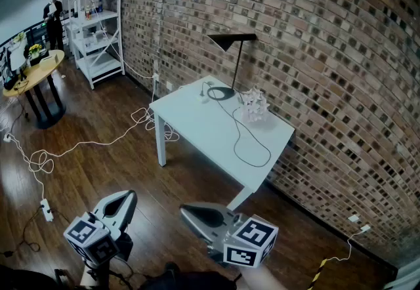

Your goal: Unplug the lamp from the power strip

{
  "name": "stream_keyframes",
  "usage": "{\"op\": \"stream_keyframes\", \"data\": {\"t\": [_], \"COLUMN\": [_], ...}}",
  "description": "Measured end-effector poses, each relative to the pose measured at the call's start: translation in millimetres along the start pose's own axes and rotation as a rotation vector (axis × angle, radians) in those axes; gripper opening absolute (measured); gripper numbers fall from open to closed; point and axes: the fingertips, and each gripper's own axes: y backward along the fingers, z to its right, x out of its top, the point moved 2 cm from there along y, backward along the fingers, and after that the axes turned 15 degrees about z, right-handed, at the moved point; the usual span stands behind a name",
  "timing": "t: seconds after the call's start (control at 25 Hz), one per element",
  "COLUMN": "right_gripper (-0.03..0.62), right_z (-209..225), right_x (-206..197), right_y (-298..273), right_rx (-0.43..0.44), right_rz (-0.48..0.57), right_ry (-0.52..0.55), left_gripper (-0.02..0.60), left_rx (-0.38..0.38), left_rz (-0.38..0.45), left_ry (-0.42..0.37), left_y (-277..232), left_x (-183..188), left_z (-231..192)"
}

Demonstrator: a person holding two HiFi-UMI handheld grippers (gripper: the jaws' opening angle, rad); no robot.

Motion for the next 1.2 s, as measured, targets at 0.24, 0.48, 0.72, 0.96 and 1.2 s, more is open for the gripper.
{"op": "stream_keyframes", "data": {"t": [0.24,0.48,0.72,0.96,1.2], "right_gripper": [-0.012,-0.012,-0.012,-0.012,-0.012], "right_z": [-11.1,-22.8,-21.8,-14.0,-10.4], "right_x": [-14.9,-32.0,-40.5,-43.1,-56.6], "right_y": [-26.8,-42.9,-50.3,-63.7,-74.7], "right_rx": [0.004,0.038,0.049,0.065,0.094], "right_rz": [-0.016,-0.032,-0.045,-0.055,-0.083], "right_ry": [-0.029,-0.046,-0.077,-0.103,-0.136], "left_gripper": [0.015,0.015,0.015,0.015,0.015], "left_rx": [0.01,0.039,0.024,0.045,0.065], "left_rz": [-0.006,-0.021,-0.046,-0.054,-0.078], "left_ry": [0.012,0.03,-0.009,-0.018,0.003], "left_y": [15.2,32.0,28.0,22.9,18.2], "left_x": [3.9,-2.7,-2.8,-2.1,-13.9], "left_z": [-20.3,-37.8,-36.2,-47.5,-58.8]}}
